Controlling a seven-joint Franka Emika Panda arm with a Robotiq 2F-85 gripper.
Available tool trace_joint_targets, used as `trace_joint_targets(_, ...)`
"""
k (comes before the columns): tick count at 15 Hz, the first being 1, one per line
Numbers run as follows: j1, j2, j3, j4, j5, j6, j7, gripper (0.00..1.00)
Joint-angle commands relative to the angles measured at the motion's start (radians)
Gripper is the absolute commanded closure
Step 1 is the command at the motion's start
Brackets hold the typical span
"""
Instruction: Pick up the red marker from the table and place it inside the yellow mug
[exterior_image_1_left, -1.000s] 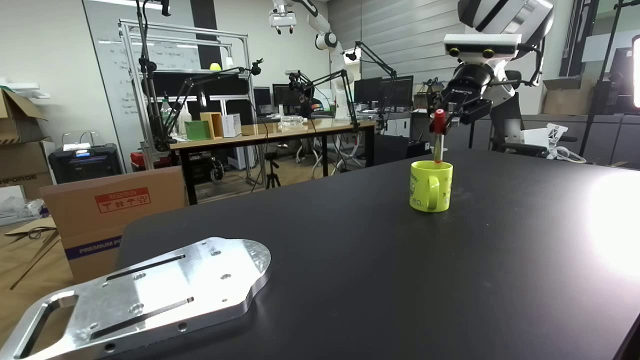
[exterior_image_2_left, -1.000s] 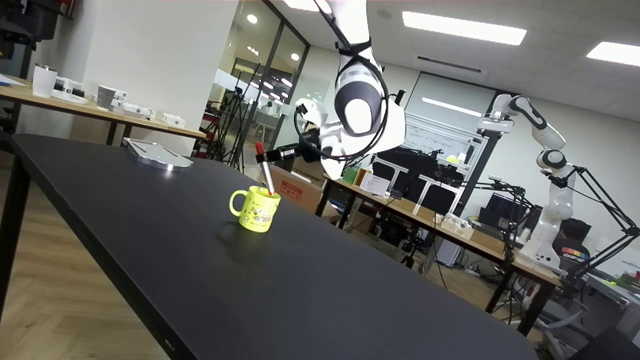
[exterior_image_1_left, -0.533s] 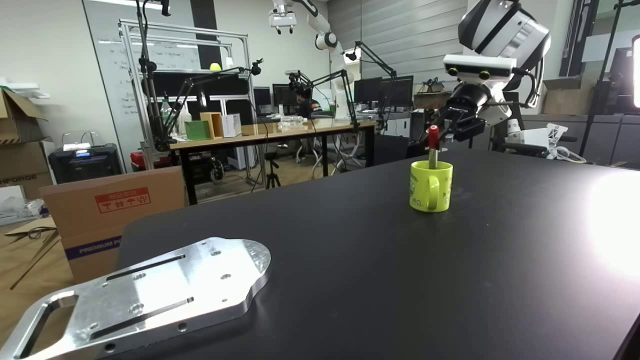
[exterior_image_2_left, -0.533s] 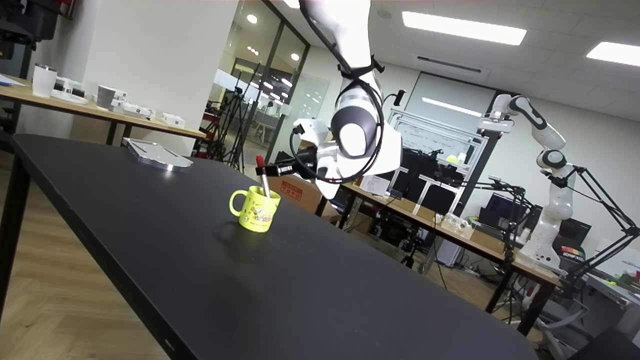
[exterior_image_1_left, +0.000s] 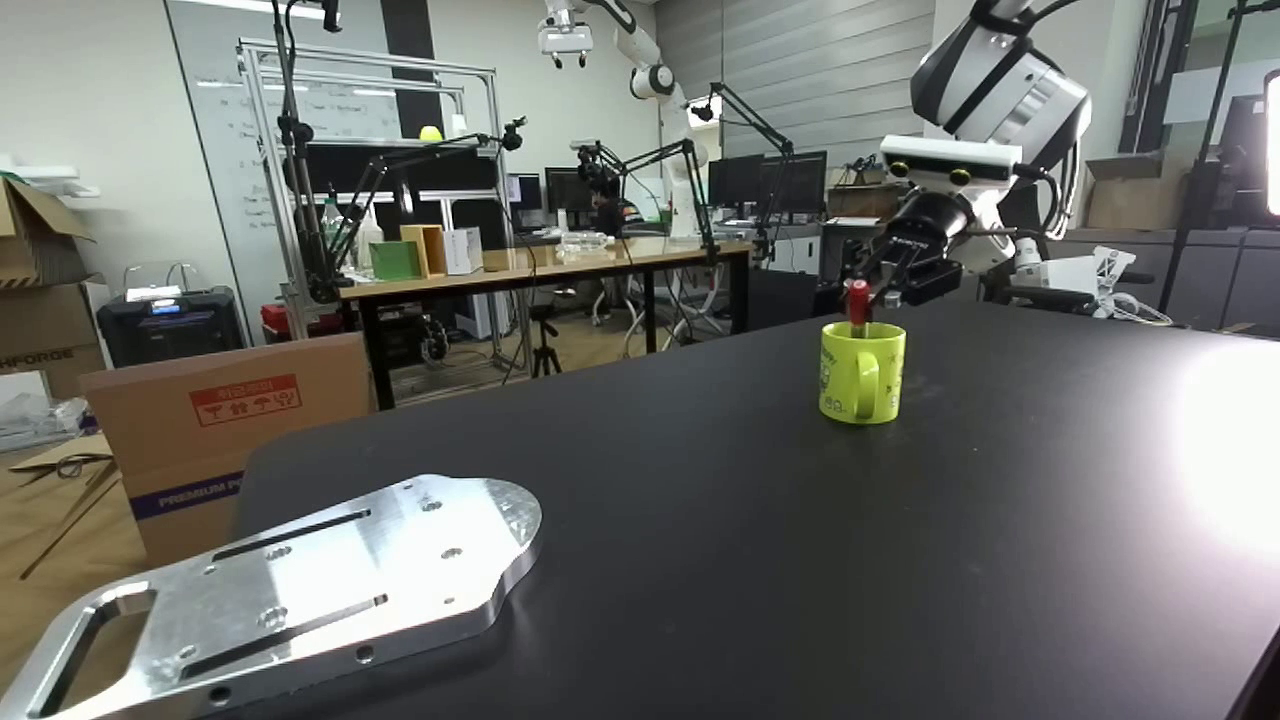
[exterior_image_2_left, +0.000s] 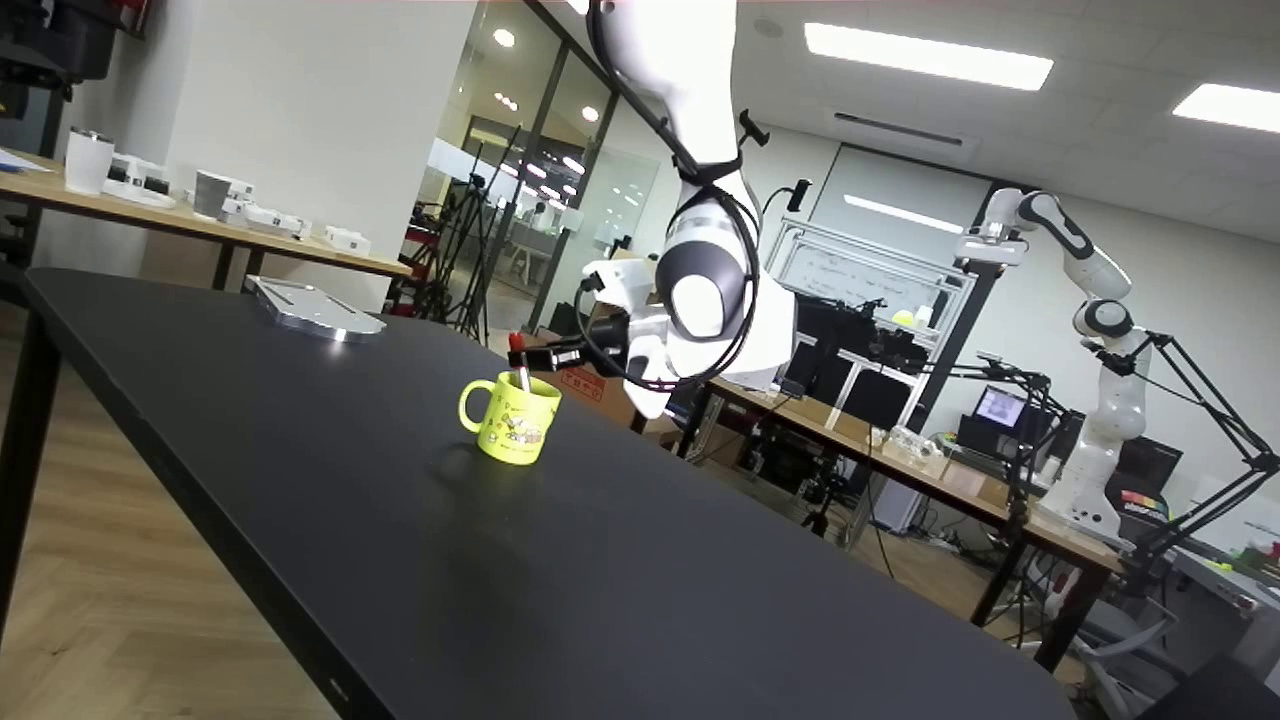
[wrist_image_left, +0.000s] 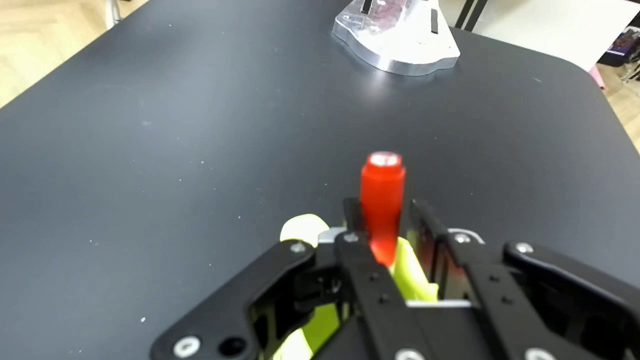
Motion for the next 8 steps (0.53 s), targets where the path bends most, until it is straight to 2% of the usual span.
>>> trace_joint_targets(1, -0.010, 0.003, 0.000, 0.041, 0.019, -0.040, 0.017, 0.39)
trace_joint_targets(7, -0.027, -0.031, -0.012, 0.026, 0.021, -0.106, 0.028, 0.01)
trace_joint_targets(8, -0.012, -0.011, -0.013, 0.030, 0.018, -0.077, -0.001, 0.18)
